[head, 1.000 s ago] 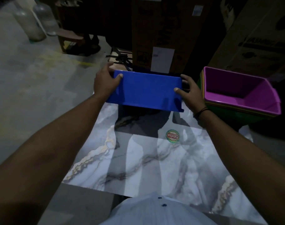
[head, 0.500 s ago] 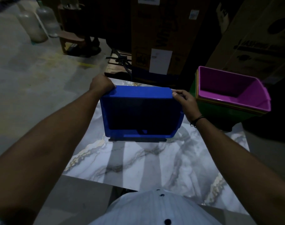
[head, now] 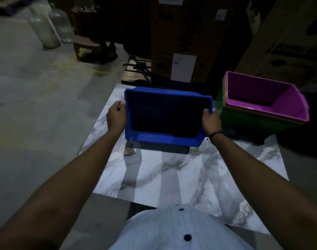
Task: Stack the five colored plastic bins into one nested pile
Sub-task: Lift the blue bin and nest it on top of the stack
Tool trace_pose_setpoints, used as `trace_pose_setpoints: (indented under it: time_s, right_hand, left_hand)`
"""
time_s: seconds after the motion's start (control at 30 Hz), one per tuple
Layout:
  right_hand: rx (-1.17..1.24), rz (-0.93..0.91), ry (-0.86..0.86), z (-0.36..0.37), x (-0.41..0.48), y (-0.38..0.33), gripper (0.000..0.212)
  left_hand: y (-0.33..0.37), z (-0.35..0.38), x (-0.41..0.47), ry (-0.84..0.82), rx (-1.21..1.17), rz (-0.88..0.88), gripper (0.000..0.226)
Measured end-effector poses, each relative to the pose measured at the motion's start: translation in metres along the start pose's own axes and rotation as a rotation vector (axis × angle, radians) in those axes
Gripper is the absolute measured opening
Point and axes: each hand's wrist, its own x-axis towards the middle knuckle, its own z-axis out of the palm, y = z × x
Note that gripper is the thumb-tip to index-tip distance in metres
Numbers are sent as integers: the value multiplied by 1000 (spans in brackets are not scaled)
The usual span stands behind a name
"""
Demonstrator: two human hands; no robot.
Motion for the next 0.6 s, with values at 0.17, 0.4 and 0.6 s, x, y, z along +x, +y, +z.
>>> trace_pose_setpoints:
  time_s: [0.17, 0.4, 0.6]
  right_hand:
    - [-51, -141, 74, -4, -13, -9, 41]
    - [23, -398, 58, -1, -40, -32, 45]
    - [6, -404, 74, -4, -39, -24, 46]
  left_hand:
    - [-3, -4, -5, 73, 8, 44, 21]
    - [-26, -19, -5, -36, -14, -186, 41]
    - [-15, -20, -2, -183, -112, -248, 41]
